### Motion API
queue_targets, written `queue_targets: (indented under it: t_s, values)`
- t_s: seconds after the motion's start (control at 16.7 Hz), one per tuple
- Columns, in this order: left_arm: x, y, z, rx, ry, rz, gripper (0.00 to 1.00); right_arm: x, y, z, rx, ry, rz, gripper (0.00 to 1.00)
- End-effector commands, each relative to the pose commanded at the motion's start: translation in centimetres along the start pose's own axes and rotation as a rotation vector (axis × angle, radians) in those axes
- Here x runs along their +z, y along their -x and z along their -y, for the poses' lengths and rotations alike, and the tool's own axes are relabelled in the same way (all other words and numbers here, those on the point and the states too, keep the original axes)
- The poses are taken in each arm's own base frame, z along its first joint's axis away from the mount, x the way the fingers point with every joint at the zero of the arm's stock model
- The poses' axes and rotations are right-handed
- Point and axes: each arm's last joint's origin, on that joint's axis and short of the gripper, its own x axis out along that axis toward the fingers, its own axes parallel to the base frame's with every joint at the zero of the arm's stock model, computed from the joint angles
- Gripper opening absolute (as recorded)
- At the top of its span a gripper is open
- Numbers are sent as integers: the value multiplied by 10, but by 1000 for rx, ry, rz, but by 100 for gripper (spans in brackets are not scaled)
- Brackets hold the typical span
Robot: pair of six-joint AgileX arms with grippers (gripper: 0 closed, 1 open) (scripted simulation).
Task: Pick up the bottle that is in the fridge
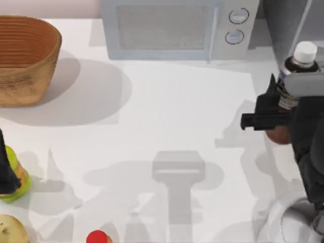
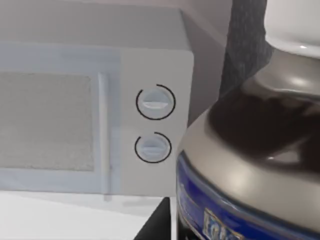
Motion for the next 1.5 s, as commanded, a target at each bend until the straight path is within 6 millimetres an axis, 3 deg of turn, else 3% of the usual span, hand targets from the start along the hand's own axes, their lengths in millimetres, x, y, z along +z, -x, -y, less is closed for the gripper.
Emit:
queue_targets:
  t_s: [0.3,0.54,1.02,1.5]
  values:
    - [0,0,0,0,0,0,100,-27,11,-93,10,3,42,0]
    - [0,0,0,0,0,0,100,-40,30,-136,14,-38,81,0]
    - [0,0,0,0,0,0,100,-46,29,-141,16,-38,83,0]
    - [0,0,0,0,0,0,100,-78,-21,-145,15,-47,87,0]
